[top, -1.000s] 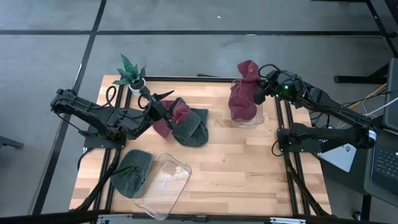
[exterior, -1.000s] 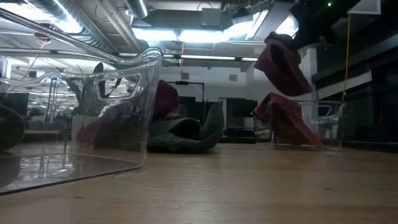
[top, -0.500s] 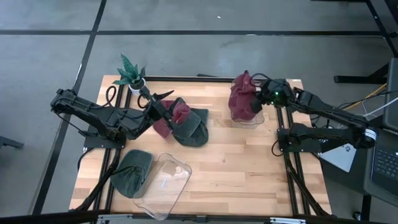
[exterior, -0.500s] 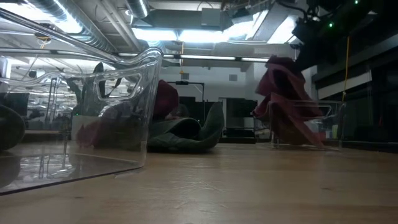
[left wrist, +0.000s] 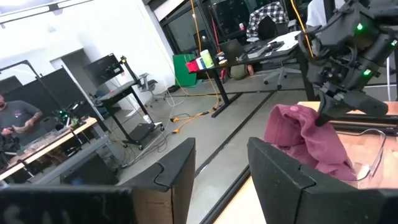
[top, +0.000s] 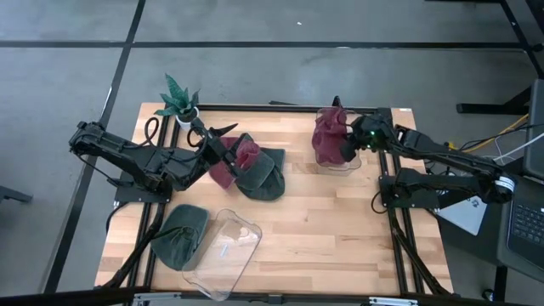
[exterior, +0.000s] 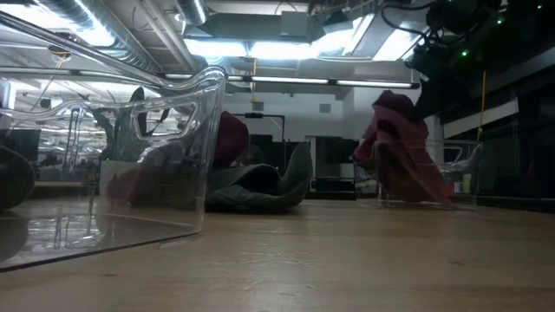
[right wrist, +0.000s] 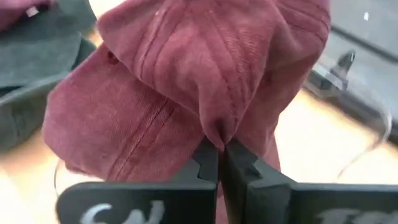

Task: Pick & Place hat
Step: Put the bottom red cap into the top transparent bin

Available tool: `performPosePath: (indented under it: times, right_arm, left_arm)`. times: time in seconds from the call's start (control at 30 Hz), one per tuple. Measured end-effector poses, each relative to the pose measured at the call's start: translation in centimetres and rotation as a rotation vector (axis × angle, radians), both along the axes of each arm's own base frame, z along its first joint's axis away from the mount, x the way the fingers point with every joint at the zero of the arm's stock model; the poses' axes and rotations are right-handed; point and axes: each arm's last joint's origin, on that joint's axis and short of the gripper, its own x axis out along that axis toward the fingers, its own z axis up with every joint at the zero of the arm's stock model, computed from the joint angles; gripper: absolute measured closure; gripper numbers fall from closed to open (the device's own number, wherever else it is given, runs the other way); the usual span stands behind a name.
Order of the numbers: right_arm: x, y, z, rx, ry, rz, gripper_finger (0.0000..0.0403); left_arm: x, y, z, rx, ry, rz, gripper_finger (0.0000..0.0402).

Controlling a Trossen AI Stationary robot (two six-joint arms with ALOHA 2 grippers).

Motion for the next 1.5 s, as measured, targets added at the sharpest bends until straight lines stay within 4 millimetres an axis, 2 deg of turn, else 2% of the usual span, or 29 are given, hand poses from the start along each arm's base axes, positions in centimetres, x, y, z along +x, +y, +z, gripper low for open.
performPosePath:
  times: [0.2, 0.4, 0.6, 0.77, 0.93, 1.03, 1.17, 1.33, 1.43, 1.5]
  right_arm:
    - [-0.5, 0.3, -0.6, 0.023, 0.092, 0.054, 0.0400]
    - [-0.2, 0.6, -0.6, 0.024, 0.097, 0.260, 0.0400]
    - [0.1, 0.5, -0.3, -0.038, 0.086, 0.310, 0.0396]
    - [0.0, 0.6, -0.6, -0.031, 0.132, 0.332, 0.0386]
    - [0.2, 0.5, -0.3, -0.034, 0.095, 0.313, 0.0371]
    - [0.3, 0.4, 0.4, -0.042, 0.078, 0.309, 0.0349]
    - [0.3, 0.4, 1.6, -0.035, 0.046, 0.287, 0.0301]
    - [0.4, 0.4, 4.2, -0.048, -0.038, 0.252, 0.0241]
    - [0.3, 0.3, 5.9, -0.068, -0.095, 0.209, 0.0226]
    - [0.3, 0.2, 6.6, -0.092, -0.107, 0.171, 0.0232]
  left_arm:
    - [0.0, 0.0, 0.0, 0.000, 0.000, 0.000, 0.0258]
    - [0.0, 0.0, 0.0, 0.001, 0.001, 0.000, 0.0258]
    - [0.0, 0.0, 0.0, 0.000, 0.000, 0.000, 0.0258]
    - [0.0, 0.0, 0.0, 0.000, 0.000, 0.000, 0.0258]
    - [0.0, 0.0, 0.0, 0.001, 0.001, 0.000, 0.0258]
    - [0.0, 0.0, 0.0, 0.002, 0.002, 0.000, 0.0258]
    - [0.0, 0.0, 0.0, 0.002, 0.002, 0.000, 0.0258]
    - [0.0, 0.0, 0.0, 0.002, 0.002, 0.000, 0.0258]
    - [0.0, 0.0, 0.0, 0.002, 0.002, 0.000, 0.0258]
    - [0.0, 0.0, 0.0, 0.002, 0.002, 0.000, 0.0258]
